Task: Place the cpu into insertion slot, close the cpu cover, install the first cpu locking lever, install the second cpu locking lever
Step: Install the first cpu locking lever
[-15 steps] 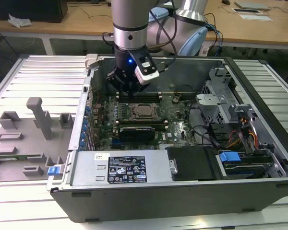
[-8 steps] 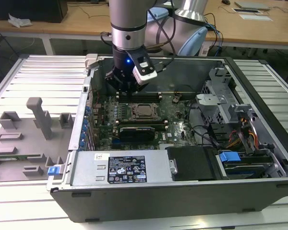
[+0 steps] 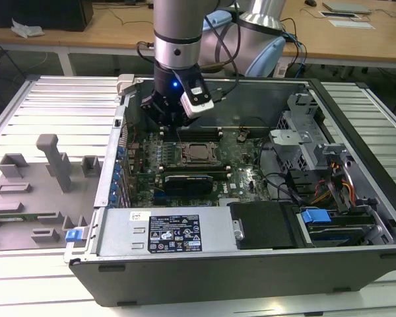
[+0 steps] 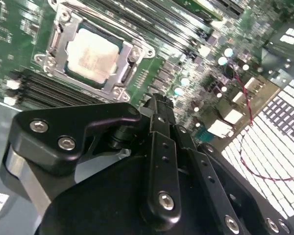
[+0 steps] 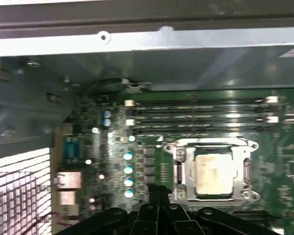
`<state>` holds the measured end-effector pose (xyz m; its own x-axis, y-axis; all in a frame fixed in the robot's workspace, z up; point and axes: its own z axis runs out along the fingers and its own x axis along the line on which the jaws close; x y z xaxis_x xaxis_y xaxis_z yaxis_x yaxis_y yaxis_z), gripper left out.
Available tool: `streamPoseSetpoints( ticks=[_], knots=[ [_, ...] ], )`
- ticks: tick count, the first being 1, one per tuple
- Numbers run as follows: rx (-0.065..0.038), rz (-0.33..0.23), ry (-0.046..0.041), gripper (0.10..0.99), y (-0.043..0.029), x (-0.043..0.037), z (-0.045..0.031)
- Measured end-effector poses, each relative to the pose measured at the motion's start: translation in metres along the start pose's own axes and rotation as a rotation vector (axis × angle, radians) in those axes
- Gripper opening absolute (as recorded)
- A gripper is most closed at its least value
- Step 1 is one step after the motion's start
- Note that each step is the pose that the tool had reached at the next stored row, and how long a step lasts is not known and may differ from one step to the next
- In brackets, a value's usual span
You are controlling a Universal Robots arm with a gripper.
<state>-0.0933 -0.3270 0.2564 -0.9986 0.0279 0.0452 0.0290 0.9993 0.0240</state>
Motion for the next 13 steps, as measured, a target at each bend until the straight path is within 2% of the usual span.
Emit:
streamPoseSetpoints(
  ticks=[1, 2, 3, 4, 8, 9, 11, 12, 13],
  knots=[
    [-0.004, 0.0, -0.0001, 0.106, 0.0, 0.0, 0.0001],
    [-0.045, -0.002, 0.0007, 0.106, 0.0, 0.0002, 0.0001],
    [-0.076, -0.004, 0.0017, 0.106, 0.0, 0.0008, 0.0002],
    [-0.095, -0.005, 0.0022, 0.106, -0.0001, 0.0019, 0.0004],
    [-0.131, -0.007, -0.0021, 0.106, -0.0003, 0.0083, 0.0015],
    [-0.154, -0.008, -0.004, 0.106, -0.0003, 0.0101, 0.0017],
    [-0.176, -0.009, -0.0054, 0.106, -0.0004, 0.0116, 0.0018],
    [-0.202, -0.01, -0.0071, 0.106, -0.0004, 0.0128, 0.002],
    [-0.223, -0.011, -0.0085, 0.106, -0.0004, 0.0134, 0.002]
  ],
)
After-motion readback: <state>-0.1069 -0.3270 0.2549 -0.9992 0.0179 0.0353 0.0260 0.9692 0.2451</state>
